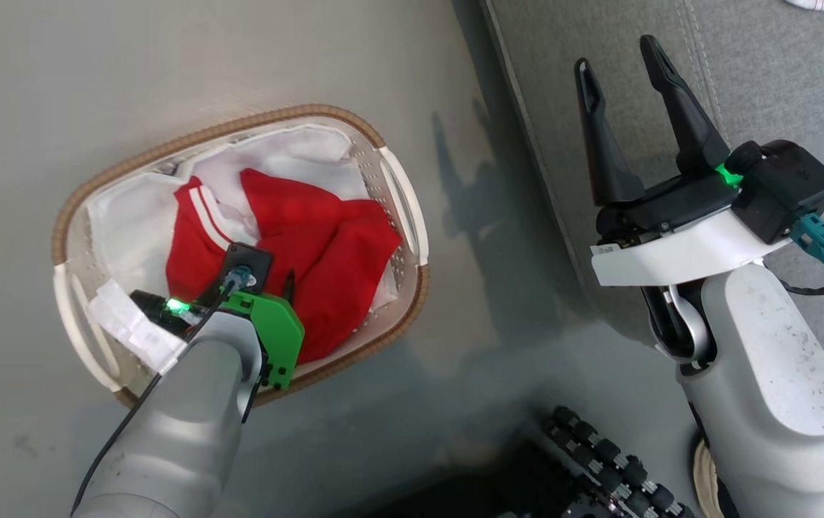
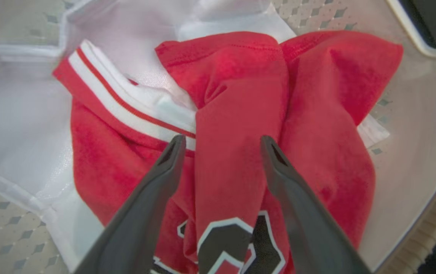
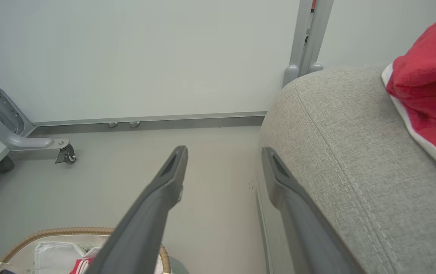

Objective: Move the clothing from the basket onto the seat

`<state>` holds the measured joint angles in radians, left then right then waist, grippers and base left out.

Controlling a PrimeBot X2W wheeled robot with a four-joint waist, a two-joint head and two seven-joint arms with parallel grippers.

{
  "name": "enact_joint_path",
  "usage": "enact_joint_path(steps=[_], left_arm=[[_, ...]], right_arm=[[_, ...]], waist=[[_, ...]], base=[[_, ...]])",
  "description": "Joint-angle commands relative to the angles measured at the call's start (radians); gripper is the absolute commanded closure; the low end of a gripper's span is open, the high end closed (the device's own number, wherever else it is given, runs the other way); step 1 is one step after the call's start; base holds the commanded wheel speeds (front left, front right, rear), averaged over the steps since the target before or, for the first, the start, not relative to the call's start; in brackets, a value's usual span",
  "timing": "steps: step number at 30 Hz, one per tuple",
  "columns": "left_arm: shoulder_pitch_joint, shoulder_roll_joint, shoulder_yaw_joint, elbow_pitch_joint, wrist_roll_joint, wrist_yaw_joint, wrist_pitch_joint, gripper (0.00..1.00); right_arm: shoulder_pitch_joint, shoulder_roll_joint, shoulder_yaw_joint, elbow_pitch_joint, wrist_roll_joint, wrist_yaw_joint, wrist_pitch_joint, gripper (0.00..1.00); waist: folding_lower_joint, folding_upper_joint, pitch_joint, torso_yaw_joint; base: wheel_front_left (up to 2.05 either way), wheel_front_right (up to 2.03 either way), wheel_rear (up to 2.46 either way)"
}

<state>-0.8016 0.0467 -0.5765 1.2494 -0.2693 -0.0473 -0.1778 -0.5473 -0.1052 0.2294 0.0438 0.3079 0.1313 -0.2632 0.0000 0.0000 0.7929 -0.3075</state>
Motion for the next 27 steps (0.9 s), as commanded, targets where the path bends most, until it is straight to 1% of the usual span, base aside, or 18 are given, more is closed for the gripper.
enact_joint_path(steps=[1, 4, 10, 13, 16, 17, 18, 22, 25, 27], left_arm=[[-0.019, 0.012, -0.002, 0.012, -0.003, 0.006, 0.027, 0.00], [-0.031, 0.024, -0.011, 0.029, 0.002, 0.017, 0.082, 0.00], [-0.038, 0.044, -0.033, 0.039, 0.017, 0.059, 0.158, 0.00], [-0.039, 0.043, -0.039, 0.040, 0.015, 0.057, 0.183, 0.00], [-0.043, 0.041, -0.040, 0.041, 0.005, 0.050, 0.182, 0.00], [-0.045, 0.040, -0.041, 0.041, 0.004, 0.045, 0.183, 0.58], [-0.048, 0.038, -0.043, 0.041, 0.001, 0.041, 0.177, 1.00], [-0.041, 0.028, -0.044, 0.040, -0.009, 0.031, 0.154, 1.00], [-0.022, 0.024, -0.065, 0.040, 0.006, 0.018, 0.131, 1.00], [-0.006, 0.020, -0.057, 0.041, -0.012, 0.017, 0.111, 1.00]], right_arm=[[-0.013, 0.005, -0.003, -0.003, 0.003, -0.001, -0.002, 0.00], [-0.018, 0.009, -0.003, -0.004, 0.004, -0.001, -0.002, 0.00], [-0.024, 0.017, -0.005, -0.006, 0.005, -0.001, -0.002, 0.00], [-0.027, 0.019, -0.006, -0.006, 0.005, -0.001, -0.002, 0.00], [-0.030, 0.020, -0.006, -0.006, 0.007, -0.001, -0.002, 0.00], [-0.031, 0.020, -0.006, -0.005, 0.008, -0.001, -0.002, 0.00], [-0.032, 0.020, -0.008, -0.003, 0.009, -0.001, -0.002, 0.00], [-0.026, 0.021, -0.009, 0.009, 0.006, -0.001, -0.002, 0.00], [-0.023, 0.022, -0.005, 0.017, 0.004, -0.001, -0.002, 0.00], [-0.015, 0.023, -0.004, 0.022, 0.002, -0.001, -0.002, 0.00]], waist=[[0.0000, 0.0000, 0.046, -0.029], [0.0000, 0.0000, 0.064, -0.030], [0.0000, 0.0000, 0.086, -0.028], [0.0000, 0.0000, 0.090, -0.026], [0.0000, 0.0000, 0.092, -0.026], [0.0000, 0.0000, 0.093, -0.026], [0.0000, 0.0000, 0.092, -0.025], [0.0000, 0.0000, 0.072, -0.020], [0.0000, 0.0000, 0.047, -0.019], [0.0000, 0.0000, 0.023, -0.014]], base=[[0.00, 0.00, 0.00], [0.00, 0.00, 0.00], [0.00, 0.00, 0.00], [0.00, 0.00, 0.00], [0.00, 0.00, 0.00], [0.00, 0.00, 0.00], [0.00, 0.00, 0.00], [0.00, 0.00, 0.00], [0.00, 0.00, 0.00], [0.00, 0.00, 0.00]])
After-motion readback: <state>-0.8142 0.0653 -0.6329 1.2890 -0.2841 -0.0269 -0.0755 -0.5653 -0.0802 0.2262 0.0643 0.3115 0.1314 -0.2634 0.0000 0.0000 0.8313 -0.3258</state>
